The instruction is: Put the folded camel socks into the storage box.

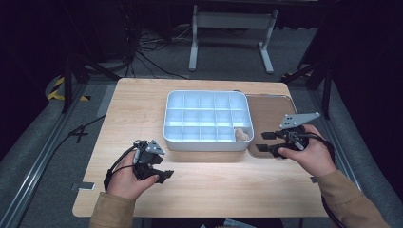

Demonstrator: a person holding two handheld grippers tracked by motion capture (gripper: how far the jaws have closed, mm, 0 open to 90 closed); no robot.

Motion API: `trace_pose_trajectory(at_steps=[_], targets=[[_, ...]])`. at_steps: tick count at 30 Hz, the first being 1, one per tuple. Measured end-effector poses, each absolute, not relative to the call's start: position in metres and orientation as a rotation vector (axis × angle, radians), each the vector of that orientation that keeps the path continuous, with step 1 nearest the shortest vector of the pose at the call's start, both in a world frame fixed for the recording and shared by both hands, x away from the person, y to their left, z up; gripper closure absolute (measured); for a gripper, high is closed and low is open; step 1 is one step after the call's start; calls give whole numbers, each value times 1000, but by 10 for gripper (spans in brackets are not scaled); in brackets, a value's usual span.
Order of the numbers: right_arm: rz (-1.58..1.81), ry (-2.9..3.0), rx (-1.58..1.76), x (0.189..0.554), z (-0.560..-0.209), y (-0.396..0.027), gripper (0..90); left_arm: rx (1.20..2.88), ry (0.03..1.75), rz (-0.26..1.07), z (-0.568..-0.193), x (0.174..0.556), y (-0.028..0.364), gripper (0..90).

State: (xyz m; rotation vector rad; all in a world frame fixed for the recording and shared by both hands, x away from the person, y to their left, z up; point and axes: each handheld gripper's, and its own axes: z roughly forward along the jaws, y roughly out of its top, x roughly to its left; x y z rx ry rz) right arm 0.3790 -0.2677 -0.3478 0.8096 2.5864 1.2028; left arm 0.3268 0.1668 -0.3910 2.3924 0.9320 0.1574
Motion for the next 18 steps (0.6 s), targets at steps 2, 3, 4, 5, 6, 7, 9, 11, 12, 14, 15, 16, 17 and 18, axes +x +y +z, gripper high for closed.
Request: trace_pose_trajectory(at_steps=[2, 3, 4, 5, 6, 7, 9, 11, 12, 14, 15, 16, 17, 18], targets=[[1217, 2575, 803, 372, -352, -270, 448, 2398, 930, 155, -391, 326, 167, 388], [1226, 2562, 792, 368, -354, -272, 444, 2397, 930, 151, -391, 326, 167, 388], [1233, 2555, 786, 366, -355, -272, 433, 2396, 929, 156, -392, 326, 167, 388], [1239, 2550, 779, 363, -358, -273, 422, 2399, 932, 150, -391, 326, 168, 388], [1239, 2551, 771, 360, -360, -273, 420, 2397, 939, 152, -391, 325, 168, 388], [1235, 2548, 756, 357, -363, -274, 417, 2398, 935, 154, -391, 326, 168, 388], [1236, 2539, 738, 352, -367, -274, 409, 2394, 935, 165, -391, 325, 168, 388], [1239, 2538, 730, 350, -369, -275, 408, 2394, 940, 163, -391, 325, 168, 388], [1250, 2537, 725, 349, -373, -276, 406, 2393, 940, 164, -391, 325, 168, 388], [1317, 2525, 734, 345, -382, -276, 408, 2390, 944, 160, -391, 324, 169, 386], [1346, 2520, 748, 345, -386, -276, 407, 2390, 944, 160, -391, 324, 169, 386], [1346, 2520, 748, 345, -386, -276, 407, 2392, 943, 157, -391, 324, 169, 386], [1331, 2541, 747, 345, -390, -275, 405, 2394, 943, 153, -391, 324, 169, 386], [1308, 2560, 739, 345, -393, -274, 408, 2392, 943, 153, -391, 324, 169, 386]])
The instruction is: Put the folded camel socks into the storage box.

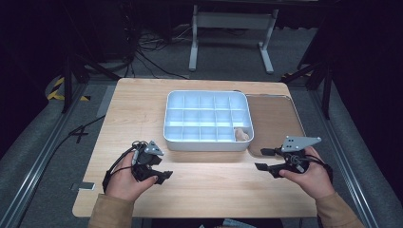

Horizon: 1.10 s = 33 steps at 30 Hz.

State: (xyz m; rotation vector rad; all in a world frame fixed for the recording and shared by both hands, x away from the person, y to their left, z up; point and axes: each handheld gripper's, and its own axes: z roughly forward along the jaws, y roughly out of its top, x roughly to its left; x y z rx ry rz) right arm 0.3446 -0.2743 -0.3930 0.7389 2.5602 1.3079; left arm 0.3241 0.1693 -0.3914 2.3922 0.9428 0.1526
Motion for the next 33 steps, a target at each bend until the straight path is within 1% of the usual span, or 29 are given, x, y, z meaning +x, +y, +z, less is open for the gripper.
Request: trace_pose_trajectory(at_steps=[4, 8, 12, 19, 26, 33], targets=[[1322, 2553, 752, 344, -404, -275, 405, 2395, 940, 163, -392, 325, 169, 386], [1320, 2559, 762, 345, -417, -277, 397, 2403, 943, 146, -393, 325, 169, 384], [1274, 2583, 728, 344, -434, -277, 378, 2405, 947, 147, -394, 326, 169, 385], [1236, 2606, 688, 340, -457, -277, 372, 2416, 947, 134, -396, 327, 170, 385], [1257, 2587, 691, 339, -472, -277, 357, 2412, 960, 130, -406, 331, 173, 379], [1234, 2570, 700, 338, -478, -275, 340, 2399, 972, 127, -412, 333, 177, 375]])
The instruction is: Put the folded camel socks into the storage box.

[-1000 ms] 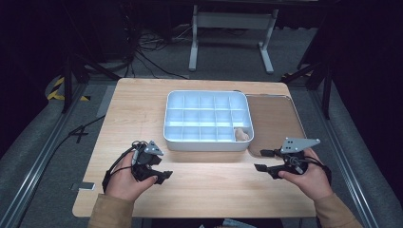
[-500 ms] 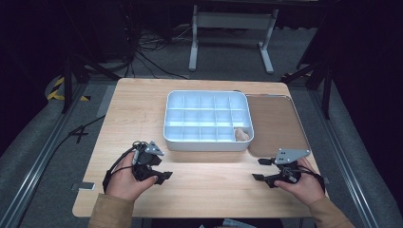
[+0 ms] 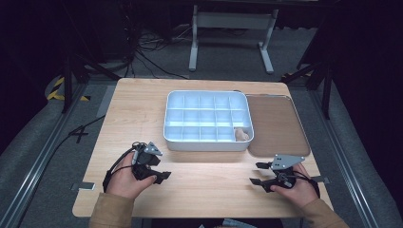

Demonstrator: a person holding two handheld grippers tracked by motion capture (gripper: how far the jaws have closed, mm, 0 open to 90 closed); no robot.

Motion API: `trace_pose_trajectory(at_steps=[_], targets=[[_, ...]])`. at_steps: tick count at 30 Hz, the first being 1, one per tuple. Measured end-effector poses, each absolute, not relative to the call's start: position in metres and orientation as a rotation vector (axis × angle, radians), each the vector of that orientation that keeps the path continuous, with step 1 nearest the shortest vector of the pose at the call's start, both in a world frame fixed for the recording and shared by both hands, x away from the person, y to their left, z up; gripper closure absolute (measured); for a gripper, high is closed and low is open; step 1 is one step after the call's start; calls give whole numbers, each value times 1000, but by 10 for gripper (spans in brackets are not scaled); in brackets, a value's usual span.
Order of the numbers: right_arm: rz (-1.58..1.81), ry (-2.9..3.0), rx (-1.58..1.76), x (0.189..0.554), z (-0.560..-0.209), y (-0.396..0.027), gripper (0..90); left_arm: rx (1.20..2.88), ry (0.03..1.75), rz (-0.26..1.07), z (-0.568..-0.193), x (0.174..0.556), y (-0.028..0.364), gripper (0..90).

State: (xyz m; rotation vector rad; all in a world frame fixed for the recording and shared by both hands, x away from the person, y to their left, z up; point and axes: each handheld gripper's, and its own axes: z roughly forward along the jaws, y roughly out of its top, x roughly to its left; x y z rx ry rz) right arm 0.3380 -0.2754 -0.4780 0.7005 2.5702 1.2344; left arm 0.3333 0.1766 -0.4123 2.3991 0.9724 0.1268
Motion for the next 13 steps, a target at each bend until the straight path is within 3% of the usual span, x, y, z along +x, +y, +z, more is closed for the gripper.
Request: trace_pose_trajectory(at_steps=[13], targets=[[1183, 2580, 677, 333, -486, -265, 317, 2408, 959, 125, -419, 337, 181, 363]])
